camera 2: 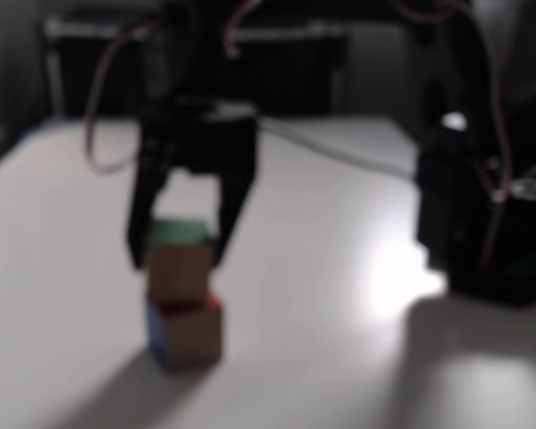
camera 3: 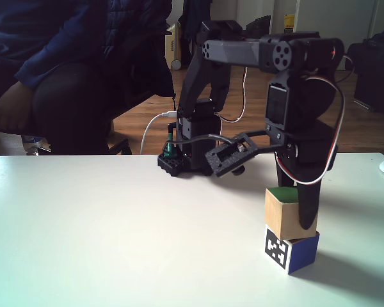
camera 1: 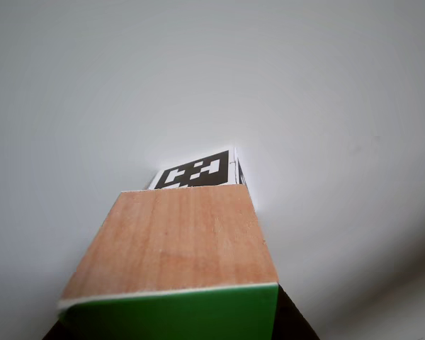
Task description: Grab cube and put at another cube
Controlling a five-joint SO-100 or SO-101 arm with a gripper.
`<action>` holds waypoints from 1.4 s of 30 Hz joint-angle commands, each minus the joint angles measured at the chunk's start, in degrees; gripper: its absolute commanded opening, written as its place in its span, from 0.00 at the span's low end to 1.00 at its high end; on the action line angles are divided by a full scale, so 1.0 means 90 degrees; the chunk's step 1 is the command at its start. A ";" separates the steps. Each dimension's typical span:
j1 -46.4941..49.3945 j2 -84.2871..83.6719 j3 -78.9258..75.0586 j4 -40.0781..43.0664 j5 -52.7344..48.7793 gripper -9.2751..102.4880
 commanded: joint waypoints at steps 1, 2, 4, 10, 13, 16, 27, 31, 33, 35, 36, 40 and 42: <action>-0.0117 0.0068 -0.0313 0.0049 0.0049 0.28; -0.0127 0.0068 -0.0313 0.0059 0.0059 0.28; -0.0146 0.0059 -0.0313 0.0059 0.0049 0.28; -0.0166 0.0059 -0.0361 0.0137 0.0039 0.30; -0.0156 0.0059 -0.0420 0.0186 0.0020 0.31; -0.0127 0.0059 -0.0469 0.0254 -0.0020 0.33; -0.0098 -0.0273 -0.1064 0.0771 -0.0049 0.41; -0.0098 -0.0225 -0.1133 0.0840 -0.0029 0.41; -0.0127 -0.0059 -0.1084 0.0840 -0.0039 0.41; -0.0195 0.0176 -0.0957 0.0850 -0.0039 0.41; -0.0244 0.0332 -0.0879 0.0850 -0.0039 0.41; -0.0498 0.1357 -0.0352 0.0850 -0.0010 0.41; -0.0654 0.2100 0.0010 0.0850 -0.0010 0.40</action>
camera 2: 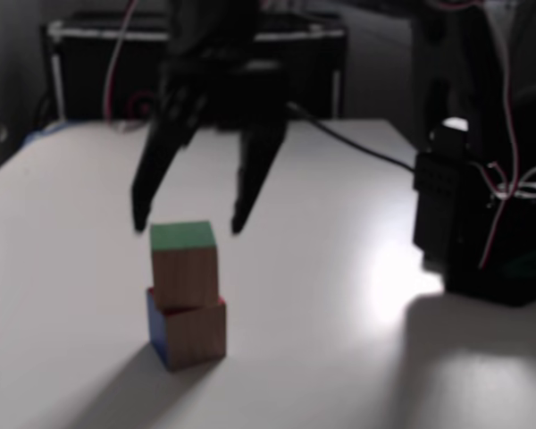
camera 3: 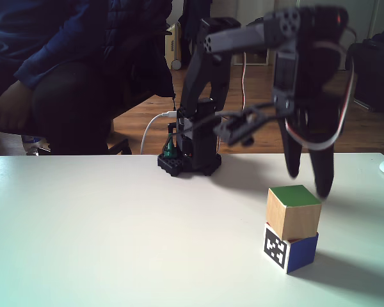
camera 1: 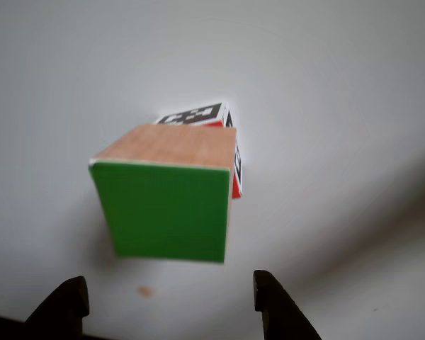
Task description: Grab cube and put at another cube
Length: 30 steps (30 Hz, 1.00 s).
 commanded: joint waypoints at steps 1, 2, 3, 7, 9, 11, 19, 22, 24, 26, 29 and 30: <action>-0.0254 0.1572 0.0479 0.0039 0.0029 0.40; -0.0332 0.2070 0.0713 0.0039 0.0010 0.40; -0.0400 0.2627 0.0947 0.0039 -0.0010 0.40; -0.0195 0.5068 0.1855 -0.0039 -0.0166 0.39; 0.0225 0.6338 0.2451 -0.0283 -0.0371 0.39; 0.0684 0.7695 0.3301 -0.0781 -0.0713 0.38; 0.2168 1.0830 0.6074 -0.2031 -0.1260 0.36; 0.2500 1.1670 0.7412 -0.2539 -0.1328 0.33; 0.2646 1.2139 0.8369 -0.2891 -0.1328 0.31; 0.2832 1.2549 0.9316 -0.3291 -0.1182 0.24; 0.2900 1.2549 1.0273 -0.3662 -0.1172 0.09; 0.2881 1.2549 1.0557 -0.3740 -0.1172 0.08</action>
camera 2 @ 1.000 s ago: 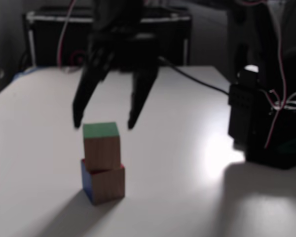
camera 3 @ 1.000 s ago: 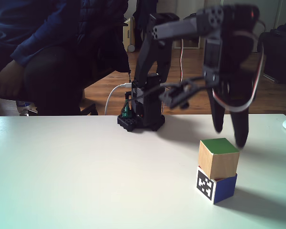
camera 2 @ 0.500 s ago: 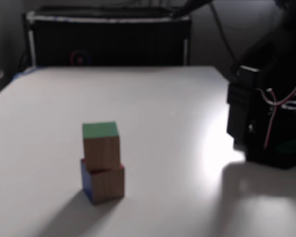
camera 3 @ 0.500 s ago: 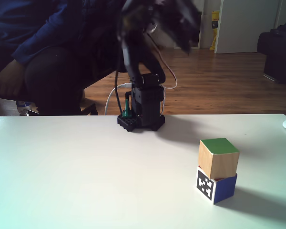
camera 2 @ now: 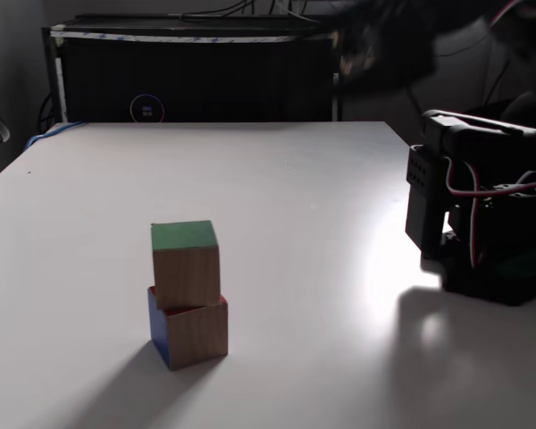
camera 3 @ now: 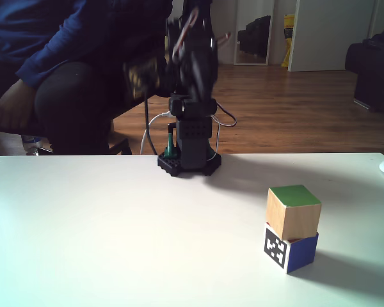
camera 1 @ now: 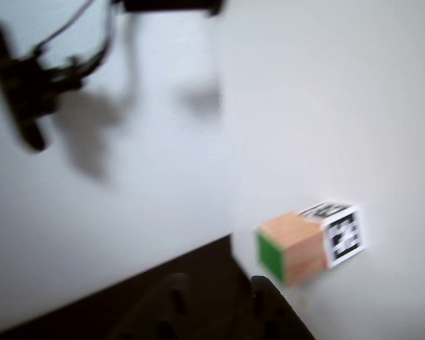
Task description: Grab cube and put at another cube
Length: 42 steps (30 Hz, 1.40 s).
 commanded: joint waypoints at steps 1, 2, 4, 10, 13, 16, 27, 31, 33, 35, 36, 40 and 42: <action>-0.0068 0.0088 0.0957 -0.0361 -0.0020 0.08; -0.0137 0.0088 0.1201 -0.0439 -0.0088 0.08; -0.0234 0.0088 0.1680 -0.0547 -0.0127 0.08; -0.0693 0.0088 0.2764 -0.0537 -0.0547 0.08; -0.0732 0.0088 0.2764 -0.0205 -0.0654 0.08; -0.0752 0.0088 0.2695 0.0127 -0.0771 0.08; -0.0850 0.0078 0.2686 0.0176 -0.0859 0.08; -0.0850 0.0078 0.2686 0.0176 -0.0859 0.08; -0.0850 0.0078 0.2686 0.0176 -0.0850 0.08; -0.0840 0.0078 0.2686 0.0176 -0.0850 0.08; -0.0840 0.0078 0.2686 0.0176 -0.0850 0.08; -0.0850 0.0078 0.2686 0.0176 -0.0869 0.08; -0.0850 0.0078 0.2686 0.0176 -0.0869 0.08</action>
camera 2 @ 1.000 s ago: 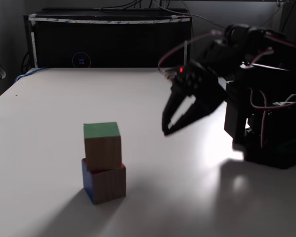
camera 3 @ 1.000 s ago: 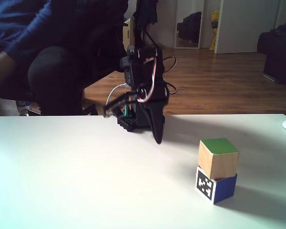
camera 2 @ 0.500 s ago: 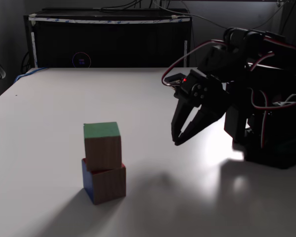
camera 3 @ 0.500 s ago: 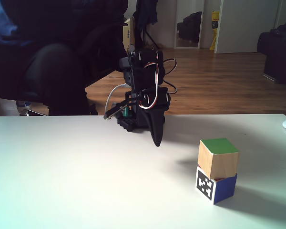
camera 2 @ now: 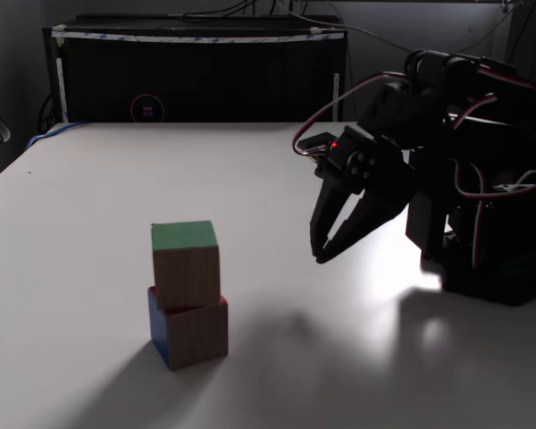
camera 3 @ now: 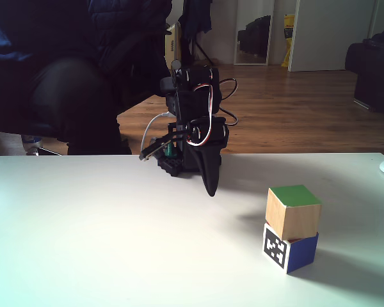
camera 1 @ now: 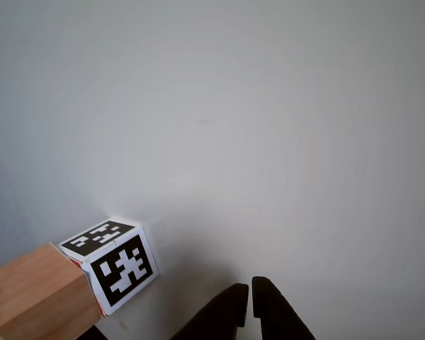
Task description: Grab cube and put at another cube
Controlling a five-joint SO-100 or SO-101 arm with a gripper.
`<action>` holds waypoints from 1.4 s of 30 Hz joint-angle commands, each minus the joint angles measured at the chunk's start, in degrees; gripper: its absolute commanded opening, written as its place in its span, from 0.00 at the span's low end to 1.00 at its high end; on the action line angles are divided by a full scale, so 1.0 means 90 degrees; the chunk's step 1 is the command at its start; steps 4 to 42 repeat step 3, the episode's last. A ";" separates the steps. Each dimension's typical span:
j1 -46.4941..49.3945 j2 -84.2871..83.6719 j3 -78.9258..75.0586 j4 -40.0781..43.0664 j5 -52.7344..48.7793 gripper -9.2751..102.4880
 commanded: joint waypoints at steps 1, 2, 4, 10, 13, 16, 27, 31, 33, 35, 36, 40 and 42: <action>-0.0068 0.0020 -0.0117 0.0029 -0.0029 0.08; -0.0068 0.0020 -0.0117 0.0029 -0.0029 0.08; -0.0078 0.0020 -0.0117 0.0029 -0.0029 0.08; -0.0078 0.0020 -0.0117 0.0029 -0.0029 0.08; -0.0078 0.0020 -0.0117 0.0029 -0.0029 0.08; -0.0078 0.0020 -0.0117 0.0029 -0.0029 0.08; -0.0078 0.0020 -0.0117 0.0029 -0.0029 0.08; -0.0078 0.0020 -0.0117 0.0029 -0.0029 0.08; -0.0078 0.0020 -0.0117 0.0029 -0.0029 0.08; -0.0078 0.0020 -0.0117 0.0029 -0.0029 0.08; -0.0078 0.0020 -0.0117 0.0029 -0.0029 0.08; -0.0078 0.0020 -0.0117 0.0029 -0.0029 0.08; -0.0078 0.0020 -0.0117 0.0029 -0.0029 0.08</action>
